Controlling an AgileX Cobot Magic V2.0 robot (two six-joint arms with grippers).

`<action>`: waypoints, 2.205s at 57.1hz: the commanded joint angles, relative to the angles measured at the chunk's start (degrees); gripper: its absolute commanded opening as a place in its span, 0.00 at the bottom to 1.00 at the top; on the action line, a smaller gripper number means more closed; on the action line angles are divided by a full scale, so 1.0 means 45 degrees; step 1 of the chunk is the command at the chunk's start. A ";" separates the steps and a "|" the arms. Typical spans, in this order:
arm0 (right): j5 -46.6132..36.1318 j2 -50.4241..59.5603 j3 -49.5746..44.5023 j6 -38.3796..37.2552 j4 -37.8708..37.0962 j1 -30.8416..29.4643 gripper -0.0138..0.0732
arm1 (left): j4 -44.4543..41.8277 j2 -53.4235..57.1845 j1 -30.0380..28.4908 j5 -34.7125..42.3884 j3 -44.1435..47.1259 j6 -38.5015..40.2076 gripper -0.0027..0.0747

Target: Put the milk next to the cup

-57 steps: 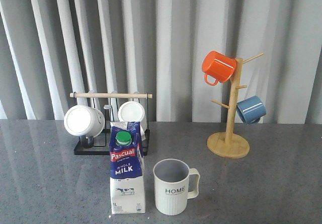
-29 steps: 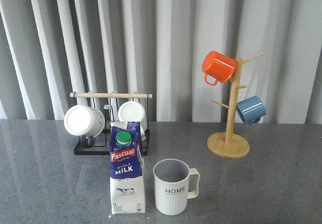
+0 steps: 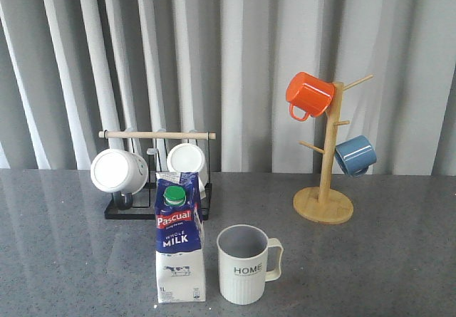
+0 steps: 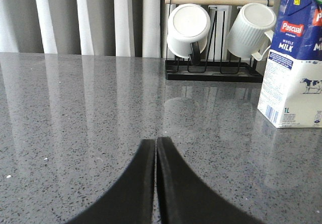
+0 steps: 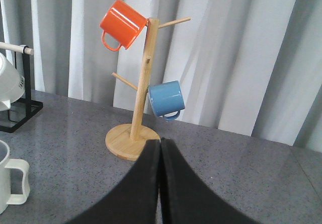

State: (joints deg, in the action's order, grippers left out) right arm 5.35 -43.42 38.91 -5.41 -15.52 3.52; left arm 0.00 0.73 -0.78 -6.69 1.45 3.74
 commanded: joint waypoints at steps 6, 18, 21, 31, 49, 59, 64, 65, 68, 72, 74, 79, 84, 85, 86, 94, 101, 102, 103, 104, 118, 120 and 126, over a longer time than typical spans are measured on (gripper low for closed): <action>-0.0896 0.0052 0.0361 0.0032 -0.0065 -0.0073 0.15 | 0.0069 0.0127 0.0005 0.0879 -0.0276 0.0111 0.03; -0.0896 0.0052 0.0361 0.0032 -0.0065 -0.0073 0.15 | 0.0069 0.0127 0.0005 0.0864 -0.0280 0.0111 0.03; -0.0896 0.0052 0.0361 0.0032 -0.0065 -0.0073 0.15 | 0.0069 0.0127 0.0005 0.0864 -0.0280 0.0111 0.03; -0.0896 0.0052 0.0361 0.0032 -0.0065 -0.0073 0.15 | 0.0069 0.0127 0.0005 0.0864 -0.0280 0.0111 0.03; -0.0896 0.0052 0.0361 0.0032 -0.0065 -0.0073 0.15 | 0.0069 0.0127 0.0005 0.0864 -0.0280 0.0111 0.03; 0.0915 0.1005 0.0361 0.0146 0.0228 -0.0073 0.15 | 0.0069 0.0127 0.0005 0.0864 -0.0280 0.0111 0.03; 0.2045 0.2256 -0.0138 0.0094 0.0786 -0.0073 0.15 | 0.0069 0.0127 0.0005 0.0864 -0.0280 0.0111 0.03; 0.1935 0.2592 -0.0408 0.0094 0.0820 -0.0073 0.15 | 0.0069 0.0127 0.0005 0.0864 -0.0280 0.0111 0.03; 0.1390 0.3563 -0.1233 0.0110 0.0846 -0.0073 0.15 | 0.0069 0.0127 0.0005 0.0864 -0.0280 0.0111 0.03; 0.0232 0.4857 -0.2942 0.0150 0.0812 -0.0073 0.15 | 0.0069 0.0127 0.0005 0.0864 -0.0280 0.0111 0.03; -0.0508 0.5633 -0.3992 0.0150 0.0852 -0.0073 0.15 | 0.0069 0.0127 0.0005 0.0864 -0.0280 0.0111 0.03; -0.2020 0.7227 -0.6260 0.0150 0.1313 -0.0073 0.15 | 0.0069 0.0127 0.0005 0.0864 -0.0280 0.0111 0.03; -0.2768 0.8536 -0.8194 0.0150 0.2327 -0.0073 0.15 | 0.0069 0.0127 0.0005 0.0864 -0.0280 0.0111 0.03; -0.2854 0.8770 -0.8442 0.0150 0.2640 -0.0073 0.15 | 0.0069 0.0127 0.0005 0.0864 -0.0280 0.0111 0.03; -0.2895 0.8914 -0.8794 0.0150 0.2862 -0.0073 0.15 | 0.0069 0.0127 0.0005 0.0864 -0.0280 0.0111 0.03; -0.1282 0.9850 -0.9112 0.0680 0.3853 -0.0073 0.15 | 0.0069 0.0127 0.0005 0.0864 -0.0280 0.0111 0.03; -0.1437 0.9934 -0.9112 0.1391 0.3810 -0.0073 0.15 | 0.0069 0.0127 0.0005 0.0864 -0.0280 0.0111 0.03; -0.1471 0.9934 -0.9112 0.1426 0.3810 -0.0073 0.15 | 0.0069 0.0127 0.0005 0.0864 -0.0280 0.0111 0.03; -0.1527 0.9934 -0.9112 0.1452 0.3810 -0.0073 0.15 | 0.0069 0.0127 0.0005 0.0864 -0.0280 0.0111 0.03; -0.1561 0.9934 -0.9112 0.1452 0.3810 -0.0073 0.15 | 0.0069 0.0127 0.0005 0.0864 -0.0280 0.0111 0.03; -0.1728 0.9934 -0.9112 0.1452 0.3810 -0.0073 0.15 | 0.0069 0.0127 0.0005 0.0864 -0.0280 0.0111 0.03; -0.1728 0.9934 -0.9112 0.1452 0.3810 -0.0073 0.15 | 0.0069 0.0127 0.0005 0.0864 -0.0280 0.0111 0.03; -0.1714 0.9934 -0.9112 0.1360 0.3839 -0.0073 0.15 | 0.0069 0.0127 0.0005 0.0864 -0.0280 0.0111 0.03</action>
State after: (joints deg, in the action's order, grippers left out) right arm 2.24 0.58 -1.51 0.55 1.89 3.52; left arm 0.00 0.73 -0.78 -6.76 1.45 3.80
